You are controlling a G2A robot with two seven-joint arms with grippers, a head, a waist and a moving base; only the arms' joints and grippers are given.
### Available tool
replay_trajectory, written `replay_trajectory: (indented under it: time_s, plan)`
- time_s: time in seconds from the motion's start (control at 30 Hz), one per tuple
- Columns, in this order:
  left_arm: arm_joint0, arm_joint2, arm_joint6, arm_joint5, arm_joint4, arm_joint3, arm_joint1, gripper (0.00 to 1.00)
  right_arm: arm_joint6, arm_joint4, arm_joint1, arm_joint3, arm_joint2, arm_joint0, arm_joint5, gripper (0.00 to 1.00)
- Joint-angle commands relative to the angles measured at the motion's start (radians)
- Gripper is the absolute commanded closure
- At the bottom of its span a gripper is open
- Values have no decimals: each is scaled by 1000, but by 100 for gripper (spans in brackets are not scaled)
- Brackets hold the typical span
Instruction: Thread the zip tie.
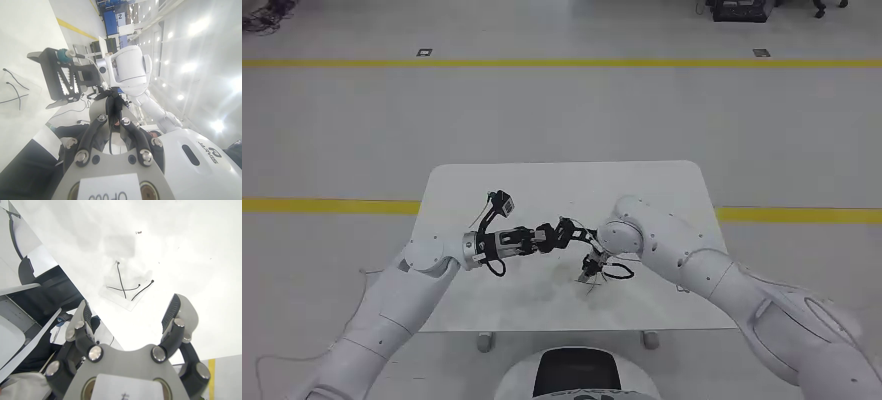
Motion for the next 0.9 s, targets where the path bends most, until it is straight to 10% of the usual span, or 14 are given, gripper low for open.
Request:
replay_trajectory:
  time_s: [0.0,0.63,0.77,0.87]
  plan:
    - [0,0,0,0,0,0,0,100,-17,12,11,-9,-32,10,0,0]
    - [0,0,0,0,0,0,0,100,-110,-23,18,-3,-128,21,0,0]
    - [0,0,0,0,0,0,0,100,-147,-5,21,5,-165,38,0,56]
    - [0,0,0,0,0,0,0,100,-163,-3,24,8,-165,36,0,62]
